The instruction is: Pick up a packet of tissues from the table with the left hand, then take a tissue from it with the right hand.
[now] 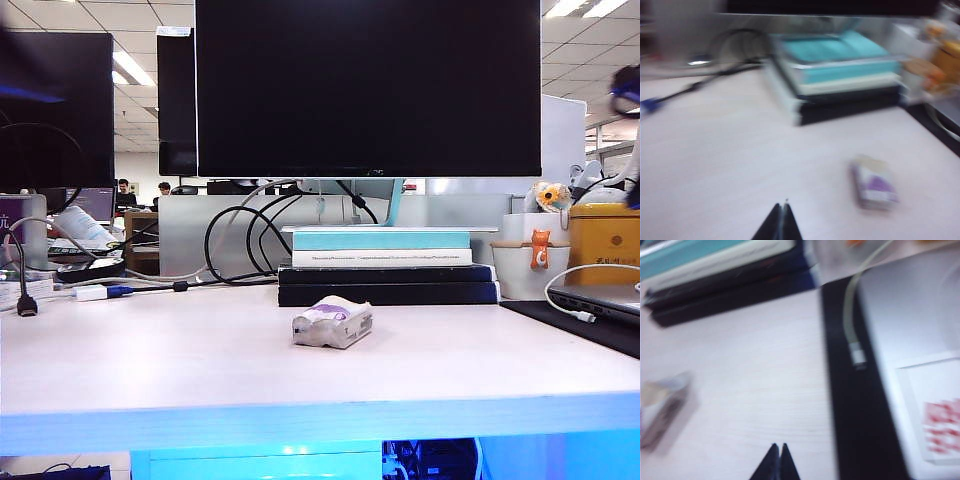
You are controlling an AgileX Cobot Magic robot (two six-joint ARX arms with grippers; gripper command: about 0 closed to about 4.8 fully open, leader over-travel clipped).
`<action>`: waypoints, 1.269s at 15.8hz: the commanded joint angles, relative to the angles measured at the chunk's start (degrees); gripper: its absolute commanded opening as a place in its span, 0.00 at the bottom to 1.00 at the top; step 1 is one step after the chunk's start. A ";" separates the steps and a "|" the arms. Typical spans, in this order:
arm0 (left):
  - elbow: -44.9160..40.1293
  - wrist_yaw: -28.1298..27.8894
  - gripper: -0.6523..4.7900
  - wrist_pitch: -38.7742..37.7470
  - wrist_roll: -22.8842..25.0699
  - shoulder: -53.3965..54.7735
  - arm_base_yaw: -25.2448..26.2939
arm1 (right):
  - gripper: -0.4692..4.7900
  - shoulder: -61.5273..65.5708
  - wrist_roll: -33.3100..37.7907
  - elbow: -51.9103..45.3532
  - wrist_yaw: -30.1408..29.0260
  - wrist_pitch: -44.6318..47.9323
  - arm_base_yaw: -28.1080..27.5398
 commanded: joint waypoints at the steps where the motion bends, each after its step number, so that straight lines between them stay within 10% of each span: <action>1: 2.05 -6.60 0.22 4.46 0.98 4.85 -10.54 | 0.07 3.10 -0.24 1.64 -2.62 1.03 0.07; 4: 2.14 -13.09 0.92 16.20 1.11 12.85 -21.40 | 0.08 4.09 -0.24 1.66 -2.56 2.38 0.04; 9: 2.21 -13.27 0.94 27.47 -7.98 27.02 -23.69 | 0.08 4.09 -0.17 1.66 -2.58 4.13 0.00; 20: 11.56 -23.74 1.00 45.16 -7.17 62.18 -28.39 | 0.08 4.09 -0.20 1.49 -2.62 1.70 -0.02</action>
